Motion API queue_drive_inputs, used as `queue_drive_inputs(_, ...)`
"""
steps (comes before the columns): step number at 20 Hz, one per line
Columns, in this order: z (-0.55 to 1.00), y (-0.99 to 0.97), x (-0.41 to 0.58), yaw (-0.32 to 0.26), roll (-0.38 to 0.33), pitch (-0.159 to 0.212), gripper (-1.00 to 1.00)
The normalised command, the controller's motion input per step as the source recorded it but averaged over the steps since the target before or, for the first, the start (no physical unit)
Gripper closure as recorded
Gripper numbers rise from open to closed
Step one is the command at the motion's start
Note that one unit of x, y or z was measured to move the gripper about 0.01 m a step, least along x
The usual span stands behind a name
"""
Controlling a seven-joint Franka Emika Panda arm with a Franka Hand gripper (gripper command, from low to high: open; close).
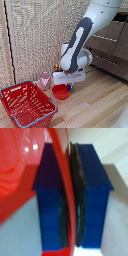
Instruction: Transport the gripper mindfully toward the orange-red bowl and clasp it to elevate with ease. Ensure your robot's arm aligns efficiently with the top drawer's opening. Carefully slide the orange-red bowl into the designated spot with precision. After confirmation, withdraw the gripper gently. Close the drawer smoothly by transitioning the gripper to its handle.
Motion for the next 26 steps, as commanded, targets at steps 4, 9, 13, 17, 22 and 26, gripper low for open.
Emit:
queue_drive_inputs(4,0.58,-0.07,0.182,-0.010,0.000,0.002,1.00)
queue_drive_inputs(9,0.66,-0.08,0.215,-0.020,0.000,0.011,1.00)
queue_drive_inputs(13,0.74,-0.11,0.217,-0.016,0.000,0.018,1.00)
queue_drive_inputs(17,0.78,-0.14,0.268,-0.010,0.000,0.028,1.00)
queue_drive_inputs(22,0.72,-0.17,0.353,0.000,0.000,0.009,1.00)
queue_drive_inputs(26,0.72,-0.19,0.370,0.000,0.000,0.000,1.00)
